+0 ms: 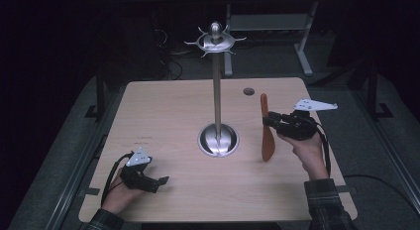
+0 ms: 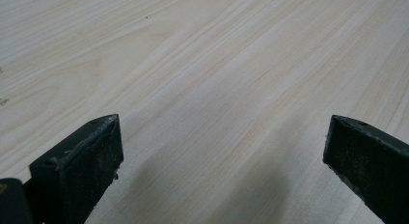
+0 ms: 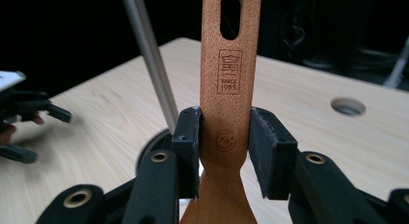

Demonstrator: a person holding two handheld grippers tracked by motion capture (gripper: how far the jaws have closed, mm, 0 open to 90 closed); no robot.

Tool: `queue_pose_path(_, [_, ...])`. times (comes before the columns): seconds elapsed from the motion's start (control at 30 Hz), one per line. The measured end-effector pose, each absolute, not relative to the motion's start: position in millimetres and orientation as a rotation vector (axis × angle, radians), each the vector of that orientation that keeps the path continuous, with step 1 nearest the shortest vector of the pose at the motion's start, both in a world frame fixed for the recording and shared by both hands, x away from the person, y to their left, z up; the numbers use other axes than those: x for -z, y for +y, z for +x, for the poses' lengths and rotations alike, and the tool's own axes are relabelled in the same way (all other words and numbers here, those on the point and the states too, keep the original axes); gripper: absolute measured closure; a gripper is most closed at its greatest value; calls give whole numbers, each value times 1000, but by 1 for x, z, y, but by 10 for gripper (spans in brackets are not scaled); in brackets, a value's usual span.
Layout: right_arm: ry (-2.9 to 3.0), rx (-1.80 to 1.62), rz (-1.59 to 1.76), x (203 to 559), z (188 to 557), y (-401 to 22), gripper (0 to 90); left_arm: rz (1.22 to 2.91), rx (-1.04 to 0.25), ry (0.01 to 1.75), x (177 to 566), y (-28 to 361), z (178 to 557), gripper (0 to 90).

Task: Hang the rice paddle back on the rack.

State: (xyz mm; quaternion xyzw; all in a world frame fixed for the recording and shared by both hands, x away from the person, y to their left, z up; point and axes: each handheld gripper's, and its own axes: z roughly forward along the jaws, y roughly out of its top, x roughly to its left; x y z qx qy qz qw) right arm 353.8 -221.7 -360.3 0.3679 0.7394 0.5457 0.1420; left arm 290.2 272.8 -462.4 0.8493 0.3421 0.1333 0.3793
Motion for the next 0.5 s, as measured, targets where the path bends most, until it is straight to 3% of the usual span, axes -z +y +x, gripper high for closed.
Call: queue_pose_path(0.5, [2046,-1753,870,302,343,-204,651,2174,-340,878,462,273,290,0])
